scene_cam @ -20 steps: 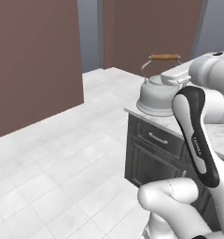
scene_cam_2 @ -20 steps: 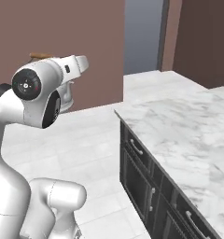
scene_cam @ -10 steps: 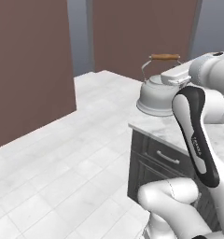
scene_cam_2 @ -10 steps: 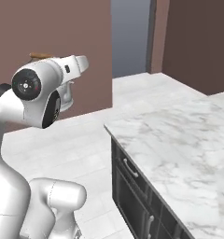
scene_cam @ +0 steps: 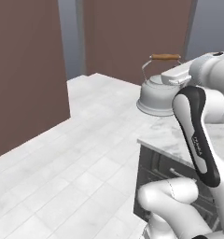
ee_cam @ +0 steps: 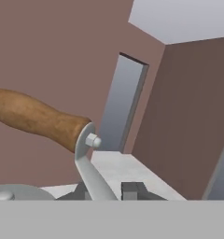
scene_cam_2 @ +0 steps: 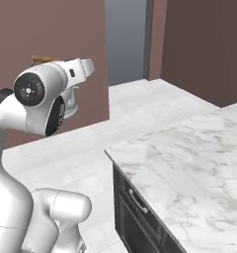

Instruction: Pick the kettle from the cabinet and place it on a stove burner. Then pick the pot from the counter and place it on another stove burner. Finally, turn both burners on.

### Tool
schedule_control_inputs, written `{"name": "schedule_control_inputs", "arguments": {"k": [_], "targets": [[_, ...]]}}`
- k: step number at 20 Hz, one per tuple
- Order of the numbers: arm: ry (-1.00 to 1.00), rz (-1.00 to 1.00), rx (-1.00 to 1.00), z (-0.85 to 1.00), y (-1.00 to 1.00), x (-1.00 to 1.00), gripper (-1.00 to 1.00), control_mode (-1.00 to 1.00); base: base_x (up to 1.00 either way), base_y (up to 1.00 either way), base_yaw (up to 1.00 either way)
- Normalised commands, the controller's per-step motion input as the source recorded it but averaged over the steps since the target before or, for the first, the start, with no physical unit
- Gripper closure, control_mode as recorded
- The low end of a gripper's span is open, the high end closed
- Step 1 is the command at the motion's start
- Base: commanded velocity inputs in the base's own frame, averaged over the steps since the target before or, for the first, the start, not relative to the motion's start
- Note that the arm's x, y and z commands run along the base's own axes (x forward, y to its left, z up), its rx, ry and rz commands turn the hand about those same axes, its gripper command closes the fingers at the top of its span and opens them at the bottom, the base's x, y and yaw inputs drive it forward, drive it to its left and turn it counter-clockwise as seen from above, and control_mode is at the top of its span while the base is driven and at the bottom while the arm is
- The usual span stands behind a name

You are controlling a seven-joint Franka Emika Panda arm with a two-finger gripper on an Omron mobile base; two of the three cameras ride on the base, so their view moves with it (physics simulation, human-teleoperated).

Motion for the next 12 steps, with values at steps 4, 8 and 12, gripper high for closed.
{"name": "schedule_control_inputs", "arguments": {"k": [4, 8, 12], "targets": [[0.00, 0.00, 0.00, 0.00, 0.00, 0.00, 1.00, 1.00, 0.45, 0.32, -0.23], [0.00, 0.00, 0.00, 0.00, 0.00, 0.00, 1.00, 1.00, 0.42, 0.46, -0.27], [0.00, 0.00, 0.00, 0.00, 0.00, 0.00, 1.00, 1.00, 0.54, 0.51, -0.28]]}}
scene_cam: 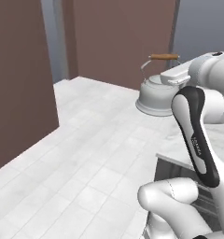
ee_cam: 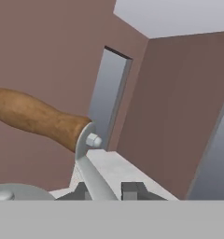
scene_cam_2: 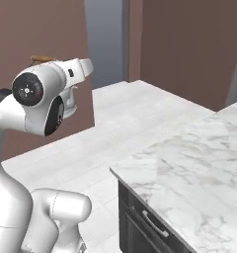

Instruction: Pick the kettle from the cabinet and place it on a stove burner. Then pick the pot from the counter and place it on another stove burner. Finally, turn both burners on.

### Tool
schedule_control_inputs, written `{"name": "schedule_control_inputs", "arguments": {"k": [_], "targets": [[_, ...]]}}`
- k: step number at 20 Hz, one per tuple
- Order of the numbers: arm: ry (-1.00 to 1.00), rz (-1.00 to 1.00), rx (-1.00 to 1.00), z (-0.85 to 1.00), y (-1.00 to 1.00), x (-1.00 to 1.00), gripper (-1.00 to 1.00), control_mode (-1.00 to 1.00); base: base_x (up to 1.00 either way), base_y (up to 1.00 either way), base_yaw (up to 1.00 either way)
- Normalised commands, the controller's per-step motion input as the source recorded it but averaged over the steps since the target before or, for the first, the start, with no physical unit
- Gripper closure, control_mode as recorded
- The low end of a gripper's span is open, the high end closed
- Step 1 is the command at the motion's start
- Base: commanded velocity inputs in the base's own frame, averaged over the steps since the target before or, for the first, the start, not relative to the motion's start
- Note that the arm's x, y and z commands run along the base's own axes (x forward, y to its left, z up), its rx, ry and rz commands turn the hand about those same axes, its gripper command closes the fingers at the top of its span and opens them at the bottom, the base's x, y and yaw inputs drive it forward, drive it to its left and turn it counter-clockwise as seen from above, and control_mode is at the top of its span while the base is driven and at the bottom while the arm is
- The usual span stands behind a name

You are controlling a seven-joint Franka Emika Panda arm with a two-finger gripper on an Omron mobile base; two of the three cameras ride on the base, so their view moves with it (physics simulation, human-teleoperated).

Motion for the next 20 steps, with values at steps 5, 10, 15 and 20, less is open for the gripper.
{"name": "schedule_control_inputs", "arguments": {"k": [5, 10, 15, 20], "targets": [[0.00, 0.00, 0.00, 0.00, 0.00, 0.00, 1.00, 1.00, 0.40, 0.58, -0.31], [0.00, 0.00, 0.00, 0.00, 0.00, 0.00, 1.00, 1.00, 0.44, 0.59, -0.31], [0.00, 0.00, 0.00, 0.00, 0.00, 0.00, 1.00, 1.00, 0.57, 0.55, -0.32], [0.00, 0.00, 0.00, 0.00, 0.00, 0.00, 1.00, 1.00, 0.62, 0.51, -0.32]]}}
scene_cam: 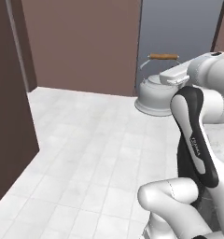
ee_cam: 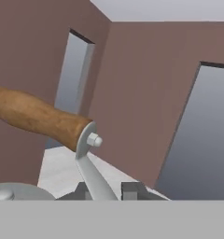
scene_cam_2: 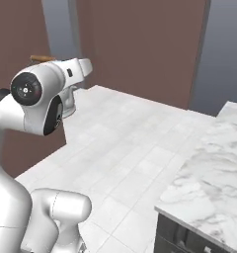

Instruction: Pick the kettle from the cabinet and place it on a stove burner. Then pick the pot from the counter and place it on another stove burner. Finally, turn both burners on.

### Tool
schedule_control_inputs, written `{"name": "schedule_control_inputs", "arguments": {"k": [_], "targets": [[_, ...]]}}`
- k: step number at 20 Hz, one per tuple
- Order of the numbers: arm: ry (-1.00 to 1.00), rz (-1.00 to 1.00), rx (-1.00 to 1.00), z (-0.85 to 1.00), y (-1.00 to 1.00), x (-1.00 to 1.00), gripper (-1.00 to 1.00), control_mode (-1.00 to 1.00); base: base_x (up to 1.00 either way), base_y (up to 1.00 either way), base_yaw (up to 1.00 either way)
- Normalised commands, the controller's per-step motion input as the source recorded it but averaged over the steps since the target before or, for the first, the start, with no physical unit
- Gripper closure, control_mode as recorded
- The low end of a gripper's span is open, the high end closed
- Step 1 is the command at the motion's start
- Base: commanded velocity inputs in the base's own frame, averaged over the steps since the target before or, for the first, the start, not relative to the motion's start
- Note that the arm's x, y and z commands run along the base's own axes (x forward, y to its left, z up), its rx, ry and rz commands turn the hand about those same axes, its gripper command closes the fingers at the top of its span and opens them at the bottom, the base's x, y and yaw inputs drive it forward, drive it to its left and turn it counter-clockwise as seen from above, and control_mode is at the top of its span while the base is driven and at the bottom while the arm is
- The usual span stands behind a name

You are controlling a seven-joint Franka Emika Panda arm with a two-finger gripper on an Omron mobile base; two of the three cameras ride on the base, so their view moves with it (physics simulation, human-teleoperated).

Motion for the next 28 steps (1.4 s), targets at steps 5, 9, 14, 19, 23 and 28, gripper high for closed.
{"name": "schedule_control_inputs", "arguments": {"k": [5, 9, 14, 19, 23, 28], "targets": [[0.00, 0.00, 0.00, 0.00, 0.00, 0.00, 1.00, 1.00, 0.68, 0.48, -0.33], [0.00, 0.00, 0.00, 0.00, 0.00, 0.00, 1.00, 1.00, 0.78, 0.41, -0.33], [0.00, 0.00, 0.00, 0.00, 0.00, 0.00, 1.00, 1.00, 0.78, 0.36, -0.35], [0.00, 0.00, 0.00, 0.00, 0.00, 0.00, 1.00, 1.00, 0.71, 0.35, -0.37], [0.00, 0.00, 0.00, 0.00, 0.00, 0.00, 1.00, 1.00, 0.66, 0.38, -0.38], [0.00, 0.00, 0.00, 0.00, 0.00, 0.00, 1.00, 1.00, 0.62, 0.44, -0.40]]}}
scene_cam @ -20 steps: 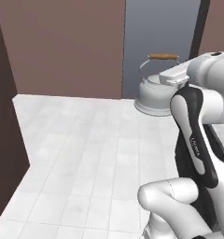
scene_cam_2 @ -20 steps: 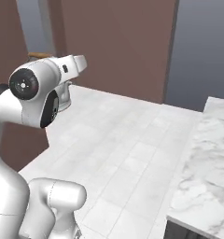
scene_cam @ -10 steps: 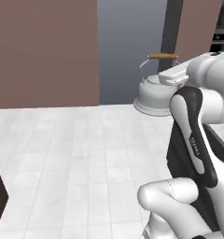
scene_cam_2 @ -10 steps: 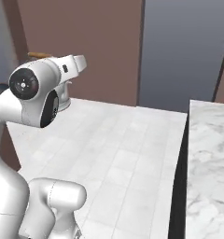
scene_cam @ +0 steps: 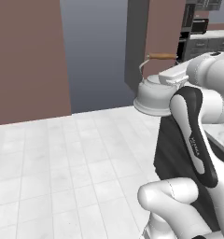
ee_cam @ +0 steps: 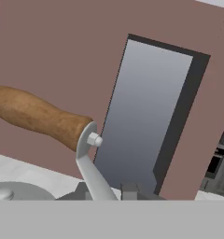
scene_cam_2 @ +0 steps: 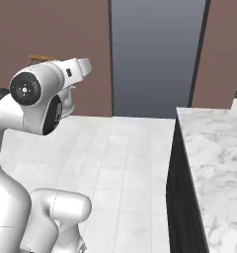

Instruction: Pick the kettle from the cabinet and place it on a stove burner. Then pick the pot from the counter and place it on another stove burner. Finally, turn both burners on.

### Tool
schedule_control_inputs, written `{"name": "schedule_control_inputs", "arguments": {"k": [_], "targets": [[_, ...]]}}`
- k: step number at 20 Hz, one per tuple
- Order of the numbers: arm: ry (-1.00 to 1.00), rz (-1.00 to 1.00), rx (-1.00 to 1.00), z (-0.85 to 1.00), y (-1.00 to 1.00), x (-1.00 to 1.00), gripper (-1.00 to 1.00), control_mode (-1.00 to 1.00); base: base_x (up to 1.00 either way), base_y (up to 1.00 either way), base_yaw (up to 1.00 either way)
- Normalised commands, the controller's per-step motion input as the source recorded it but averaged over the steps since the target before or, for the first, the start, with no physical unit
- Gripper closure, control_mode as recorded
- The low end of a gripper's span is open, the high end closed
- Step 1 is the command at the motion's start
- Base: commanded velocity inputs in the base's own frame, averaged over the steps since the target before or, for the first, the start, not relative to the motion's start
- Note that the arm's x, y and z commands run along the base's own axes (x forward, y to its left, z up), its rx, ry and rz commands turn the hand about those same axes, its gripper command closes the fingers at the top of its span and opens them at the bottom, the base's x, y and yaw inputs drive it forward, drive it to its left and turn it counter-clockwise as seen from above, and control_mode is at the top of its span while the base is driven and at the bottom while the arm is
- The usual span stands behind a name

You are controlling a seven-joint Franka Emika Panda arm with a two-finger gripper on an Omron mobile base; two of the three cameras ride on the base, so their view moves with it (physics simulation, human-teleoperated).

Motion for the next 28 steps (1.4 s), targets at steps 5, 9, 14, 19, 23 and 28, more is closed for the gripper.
{"name": "schedule_control_inputs", "arguments": {"k": [5, 9, 14, 19, 23, 28], "targets": [[0.00, 0.00, 0.00, 0.00, 0.00, 0.00, 1.00, 1.00, 0.61, 0.47, -0.40], [0.00, 0.00, 0.00, 0.00, 0.00, 0.00, 1.00, 1.00, 0.63, 0.48, -0.40], [0.00, 0.00, 0.00, 0.00, 0.00, 0.00, 1.00, 1.00, 0.64, 0.49, -0.40], [0.00, 0.00, 0.00, 0.00, 0.00, 0.00, 1.00, 1.00, 0.61, 0.53, -0.40], [0.00, 0.00, 0.00, 0.00, 0.00, 0.00, 1.00, 1.00, 0.57, 0.57, -0.40], [0.00, 0.00, 0.00, 0.00, 0.00, 0.00, 1.00, 1.00, 0.55, 0.61, -0.39]]}}
